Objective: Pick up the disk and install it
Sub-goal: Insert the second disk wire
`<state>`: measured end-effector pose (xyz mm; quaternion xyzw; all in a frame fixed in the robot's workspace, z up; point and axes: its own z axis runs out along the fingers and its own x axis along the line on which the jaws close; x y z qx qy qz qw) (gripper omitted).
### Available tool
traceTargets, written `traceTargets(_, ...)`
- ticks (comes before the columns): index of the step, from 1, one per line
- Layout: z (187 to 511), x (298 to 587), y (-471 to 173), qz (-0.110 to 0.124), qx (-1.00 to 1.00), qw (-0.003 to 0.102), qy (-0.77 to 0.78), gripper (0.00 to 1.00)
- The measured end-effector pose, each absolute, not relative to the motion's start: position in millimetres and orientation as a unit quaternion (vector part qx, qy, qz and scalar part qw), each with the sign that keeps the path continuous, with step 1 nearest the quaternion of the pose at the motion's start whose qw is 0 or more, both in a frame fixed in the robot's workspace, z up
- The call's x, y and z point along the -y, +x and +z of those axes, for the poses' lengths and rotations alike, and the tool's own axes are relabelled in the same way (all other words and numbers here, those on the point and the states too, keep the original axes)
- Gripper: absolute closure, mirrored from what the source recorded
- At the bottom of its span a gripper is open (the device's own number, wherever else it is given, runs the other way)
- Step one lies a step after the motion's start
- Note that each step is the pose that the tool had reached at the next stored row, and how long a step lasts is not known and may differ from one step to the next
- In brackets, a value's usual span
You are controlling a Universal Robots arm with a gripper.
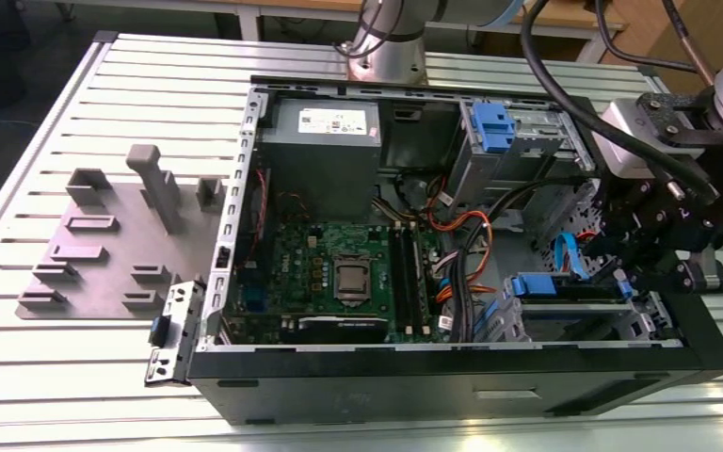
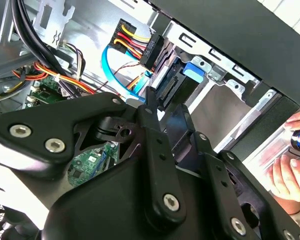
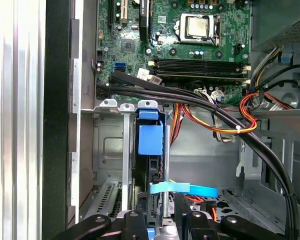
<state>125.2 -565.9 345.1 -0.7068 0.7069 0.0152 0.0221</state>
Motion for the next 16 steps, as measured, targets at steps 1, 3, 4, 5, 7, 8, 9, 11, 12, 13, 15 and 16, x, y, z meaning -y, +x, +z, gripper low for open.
traceTargets(1,345.1,565.9,125.2,0.015,-0.707,0.022,-0.707,0.65)
traceTargets(3,345.1,565.8,125.3,0.015,-0.707,0.022,-0.707,0.65)
traceTargets(4,345.1,565.8,125.3,0.015,-0.707,0.022,-0.707,0.65)
traceTargets(5,345.1,565.8,125.4,0.015,-0.707,0.022,-0.707,0.65)
traceTargets(7,345.1,565.8,125.4,0.015,-0.707,0.022,-0.707,0.65)
traceTargets(8,345.1,565.8,125.4,0.015,-0.707,0.022,-0.707,0.65)
traceTargets(9,345.1,565.8,125.4,0.015,-0.707,0.022,-0.707,0.65)
traceTargets(11,345.0,565.9,125.7,0.02,-0.707,0.018,-0.707,0.65)
traceTargets(12,344.9,565.9,125.8,0.023,-0.707,0.014,-0.707,0.65)
traceTargets(13,344.9,565.8,125.8,0.026,-0.707,0.012,-0.707,0.65)
traceTargets(15,344.9,565.8,125.8,0.026,-0.707,0.012,-0.706,0.65)
traceTargets(16,344.9,565.8,125.7,0.026,-0.707,0.012,-0.706,0.65)
